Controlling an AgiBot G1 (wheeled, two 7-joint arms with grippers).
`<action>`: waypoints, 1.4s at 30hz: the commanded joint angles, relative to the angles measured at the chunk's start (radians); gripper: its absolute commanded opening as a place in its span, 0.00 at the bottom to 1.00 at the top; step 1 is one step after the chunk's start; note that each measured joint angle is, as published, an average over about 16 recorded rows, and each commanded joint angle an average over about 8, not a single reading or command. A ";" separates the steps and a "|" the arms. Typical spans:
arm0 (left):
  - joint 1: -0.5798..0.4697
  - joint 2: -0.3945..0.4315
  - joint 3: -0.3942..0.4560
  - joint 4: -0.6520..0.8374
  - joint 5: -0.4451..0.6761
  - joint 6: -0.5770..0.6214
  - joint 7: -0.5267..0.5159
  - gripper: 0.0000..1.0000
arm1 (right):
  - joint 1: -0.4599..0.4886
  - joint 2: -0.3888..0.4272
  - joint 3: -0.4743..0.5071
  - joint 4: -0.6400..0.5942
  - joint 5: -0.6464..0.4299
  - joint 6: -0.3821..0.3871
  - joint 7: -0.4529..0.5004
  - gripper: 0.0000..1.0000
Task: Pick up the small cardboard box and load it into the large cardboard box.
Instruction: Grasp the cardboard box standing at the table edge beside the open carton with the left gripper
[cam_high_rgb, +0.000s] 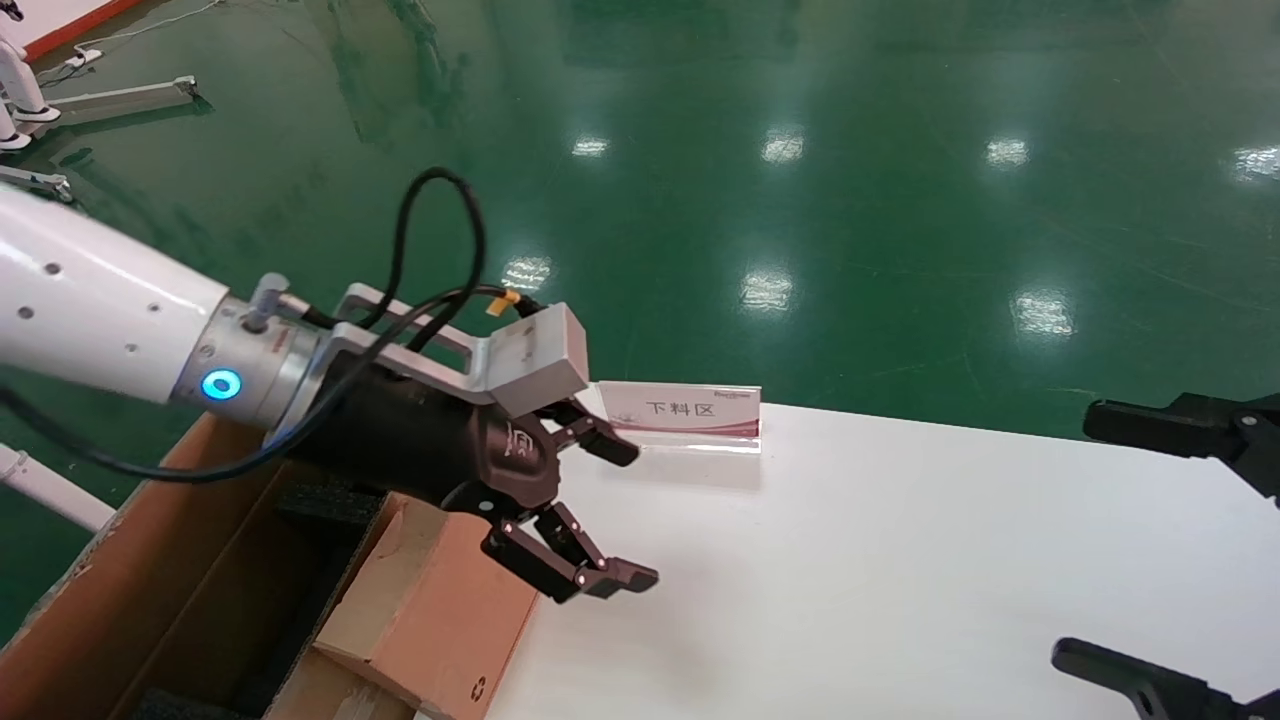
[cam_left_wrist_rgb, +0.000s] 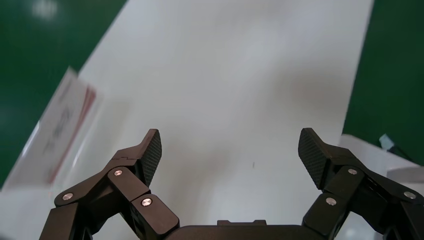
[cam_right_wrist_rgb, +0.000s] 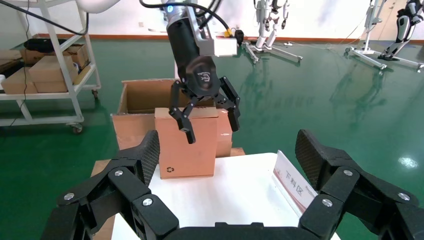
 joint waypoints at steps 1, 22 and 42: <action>-0.052 0.013 0.044 -0.011 0.049 0.013 -0.070 1.00 | 0.000 0.000 0.000 0.000 0.000 0.000 0.000 1.00; -0.394 0.101 0.431 -0.017 0.326 0.098 -0.635 1.00 | 0.000 0.000 0.000 0.000 0.000 0.000 0.000 1.00; -0.506 0.115 0.668 0.024 0.285 0.130 -0.997 1.00 | 0.000 0.000 0.000 0.000 0.000 0.000 0.000 1.00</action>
